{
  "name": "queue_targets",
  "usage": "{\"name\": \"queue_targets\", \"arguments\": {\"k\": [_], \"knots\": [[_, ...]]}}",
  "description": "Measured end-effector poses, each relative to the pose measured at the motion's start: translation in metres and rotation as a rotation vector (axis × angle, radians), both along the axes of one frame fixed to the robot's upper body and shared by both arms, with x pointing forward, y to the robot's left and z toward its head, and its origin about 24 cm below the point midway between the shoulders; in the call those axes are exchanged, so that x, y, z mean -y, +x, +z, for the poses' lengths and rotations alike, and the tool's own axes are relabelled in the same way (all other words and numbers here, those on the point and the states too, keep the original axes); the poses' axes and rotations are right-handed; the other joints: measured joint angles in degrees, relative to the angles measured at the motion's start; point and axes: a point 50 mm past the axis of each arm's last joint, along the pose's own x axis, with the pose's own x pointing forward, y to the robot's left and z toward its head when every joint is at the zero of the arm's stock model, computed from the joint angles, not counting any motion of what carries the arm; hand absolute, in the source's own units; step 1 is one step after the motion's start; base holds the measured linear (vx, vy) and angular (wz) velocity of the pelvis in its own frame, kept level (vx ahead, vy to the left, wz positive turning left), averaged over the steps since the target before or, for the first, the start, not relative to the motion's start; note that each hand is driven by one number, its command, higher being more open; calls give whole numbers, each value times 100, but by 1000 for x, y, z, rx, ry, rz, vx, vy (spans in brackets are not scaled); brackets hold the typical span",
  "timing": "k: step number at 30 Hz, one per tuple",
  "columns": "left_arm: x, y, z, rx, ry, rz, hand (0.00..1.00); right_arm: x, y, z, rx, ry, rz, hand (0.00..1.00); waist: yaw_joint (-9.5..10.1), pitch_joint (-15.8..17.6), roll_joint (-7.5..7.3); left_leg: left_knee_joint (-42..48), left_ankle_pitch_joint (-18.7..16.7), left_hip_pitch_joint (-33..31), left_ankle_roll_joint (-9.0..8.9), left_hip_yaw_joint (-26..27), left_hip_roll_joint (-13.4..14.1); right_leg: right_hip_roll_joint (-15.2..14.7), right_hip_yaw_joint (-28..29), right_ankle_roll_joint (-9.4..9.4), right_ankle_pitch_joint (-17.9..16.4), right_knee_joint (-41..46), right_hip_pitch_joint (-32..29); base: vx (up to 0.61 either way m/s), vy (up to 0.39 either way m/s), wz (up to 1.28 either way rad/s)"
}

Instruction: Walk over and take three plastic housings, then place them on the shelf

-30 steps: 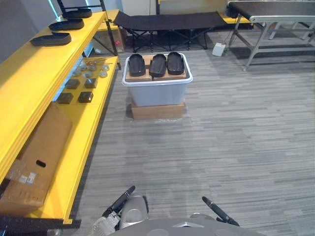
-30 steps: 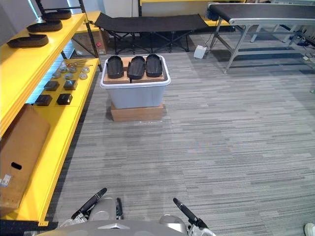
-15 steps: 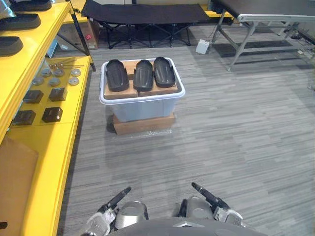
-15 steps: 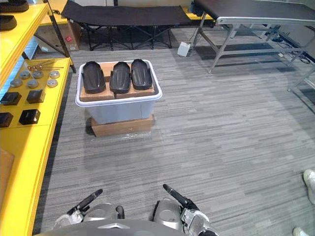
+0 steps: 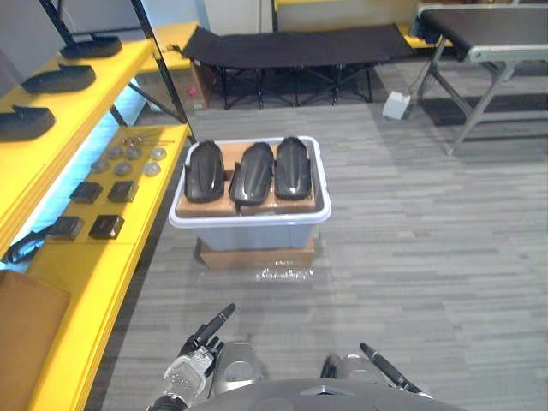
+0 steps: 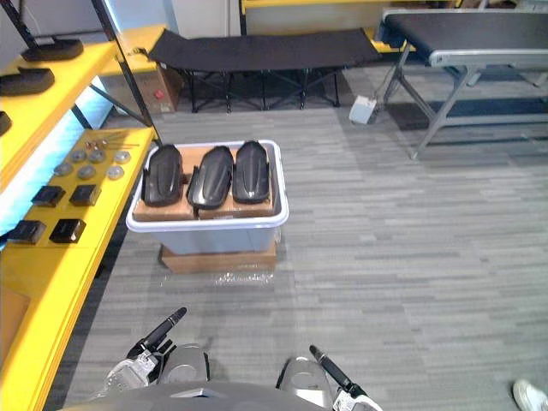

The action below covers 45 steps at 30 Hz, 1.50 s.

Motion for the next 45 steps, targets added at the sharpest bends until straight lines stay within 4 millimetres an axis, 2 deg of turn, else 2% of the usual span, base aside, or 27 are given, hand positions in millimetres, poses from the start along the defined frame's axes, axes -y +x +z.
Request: {"name": "queue_targets", "arguments": {"k": [1, 2, 3, 4, 5, 7, 8, 9, 10, 12, 13, 14, 15, 16, 19, 20, 21, 22, 23, 24, 25, 27, 31, 34, 38, 42, 45], "knots": [[1, 0, 0, 3, -6, -10, 100, 0, 7, 1, 27, -6, -5, 100, 2, 21, -31, -1051, -23, -10, -6, 255, -227, -74, 7, 70, 5, -182, 147, 227, 27, -5], [4, -1, -1, -2, -13, -11, 100, 0, 9, 2, 37, -10, -7, 100, 2, 22, -40, -1635, 15, 16, -13, 355, -374, -121, 3, 93, -14, -250, 202, 276, 77, 2], [8, -3, -2, -14, -24, -17, 100, 1, 13, 3, 57, -17, -10, 100, 12, 23, -39, -2834, 303, 121, -6, 521, -628, -171, -3, 182, -50, -343, 287, 273, 128, -7], [9, -9, -5, -44, -38, -23, 100, 1, 15, 4, 74, -26, -8, 100, 73, 25, -1, -3601, 1054, 275, 131, 668, -718, -150, 43, 286, -110, -370, 359, 280, 148, -21], [8, -14, -6, -66, -41, -21, 100, -3, 16, 3, 79, -17, -6, 100, 122, 36, -46, -3760, 1196, 398, 367, 778, -769, -173, 117, 360, -122, -382, 421, 316, 135, -24], [-7, -23, -7, -104, 6, -32, 100, -22, 27, 3, 135, 0, 51, 100, 107, -85, -463, -4157, 1198, 491, 386, 882, -1106, -338, 84, 543, -10, -815, 575, 391, 91, 0], [-10, -21, -6, -104, 24, -49, 100, -25, 29, 3, 144, 1, 60, 100, 117, -78, -544, -4173, 1185, 473, 416, 877, -1168, -373, 61, 592, 22, -904, 589, 406, 74, 18], [-16, -16, -4, -97, 64, -83, 100, -27, 36, 5, 167, -6, 89, 100, 109, -45, -653, -4157, 1083, 459, 531, 850, -1292, -469, 10, 645, 27, -926, 618, 242, 54, 16], [-18, -12, -2, -89, 79, -86, 100, -26, 40, 7, 187, -28, 114, 100, 124, -27, -695, -4102, 883, 462, 631, 826, -1359, -588, 9, 758, -60, -709, 592, 330, 93, 13], [-15, -11, -2, -92, 96, -115, 100, -21, 54, 15, 239, -109, 205, 100, 92, -32, -599, -4123, 719, 599, 647, 753, -1366, -878, 71, 830, -256, 826, -4, 231, 125, 18], [-18, -5, 2, -71, 143, -180, 100, -24, 64, 22, 309, -148, 265, 100, 49, -6, -618, -4107, 670, 744, 702, 609, -1362, -1144, 290, 933, -127, 2448, -712, 244, 128, 38], [-21, -1, 5, -51, 169, -198, 100, -28, 68, 25, 337, -154, 289, 100, 0, 26, -682, -4078, 627, 808, 726, 542, -1347, -1177, 383, 851, -211, 2851, -913, 302, 86, 62], [-26, 5, 9, -23, 202, -213, 100, -33, 73, 31, 380, -164, 322, 100, -70, 53, -724, -4015, 613, 839, 735, 397, -1301, -1181, 368, 662, -340, 3040, -1026, 282, -21, 76], [-30, 11, 14, 0, 231, -220, 100, -36, 76, 39, 437, -185, 351, 100, -71, 64, -738, -4021, 614, 918, 725, 227, -1220, -1062, 276, 657, -471, 2802, -1086, 290, -50, 83], [-36, 22, 21, 38, 258, -203, 100, -38, 92, 62, 592, -246, 360, 100, -87, 61, -744, -4020, 608, 1032, 605, -20, -939, -680, 205, 645, -447, 1350, -1084, 262, -122, 58], [-38, 23, 22, 39, 253, -184, 100, -36, 101, 78, 680, -287, 347, 100, -120, 37, -790, -4017, 528, 1065, 457, -127, -890, -563, 289, 672, -192, 445, -1058, 218, -160, 39], [-40, 20, 21, 28, 254, -178, 100, -35, 103, 83, 710, -298, 344, 100, -121, 2, -852, -4015, 486, 1090, 390, -148, -906, -524, 401, 647, 86, 144, -1057, 271, -237, 44], [-47, 10, 18, -7, 255, -161, 100, -36, 105, 90, 748, -304, 343, 100, -139, -119, -1079, -4018, 393, 1162, 250, -216, -1015, -555, 674, 542, 1040, -166, -1052, 198, -216, 28], [-52, 4, 17, -27, 257, -150, 100, -36, 104, 93, 760, -307, 345, 100, -145, -157, -1199, -4030, 330, 1231, 166, -238, -1068, -602, 669, 492, 1044, -145, -989, 255, -305, 8], [-48, -7, 11, -66, 233, -129, 100, -31, 107, 99, 779, -323, 355, 100, -67, -173, -1066, -4000, 221, 1357, 33, -186, -927, -454, 669, 481, 900, -328, -798, 252, -322, -17], [-41, -20, 5, -97, 203, -126, 100, -28, 109, 105, 804, -329, 369, 100, -88, -187, -925, -4010, 181, 1397, -33, -115, -740, -273, 665, 455, 914, -512, -710, 226, -290, -29], [-28, -40, -3, -152, 154, -118, 100, -24, 109, 111, 811, -316, 391, 100, -155, -205, -795, -4021, 141, 1413, -103, -78, -602, -79, 661, 418, 937, -760, -599, 132, -155, -16], [-26, -69, -9, -186, 121, -70, 100, -22, 93, 116, 795, -239, 387, 100, -236, -236, -751, -4150, 155, 1672, -161, 59, -461, 95, 681, 385, 932, -1005, -320, 74, -61, -9], [-23, -71, -9, -166, 118, -80, 100, -27, 89, 126, 811, -204, 404, 100, -244, -252, -750, -4225, 155, 1696, -161, 139, -481, 88, 722, 346, 1048, -1213, -275, -19, 13, -11], [-21, -69, -9, -148, 128, -123, 100, -35, 92, 124, 781, -184, 423, 100, -218, -287, -716, -4226, 155, 1694, -160, 256, -562, 54, 805, 364, 1270, -1506, -204, -76, 42, -12], [-20, -72, -9, -156, 147, -183, 100, -28, 99, 126, 764, -251, 401, 100, -218, -345, -603, -4230, 156, 1672, -159, 289, -579, 45, 824, 359, 1361, -1592, -206, -64, 12, -4], [-20, -68, -8, -136, 171, -243, 100, -19, 112, 125, 744, -319, 381, 100, -212, -348, -587, -4207, 164, 1588, -147, 265, -595, 26, 808, 365, 1390, -1593, -256, -61, 5, 3]]}}
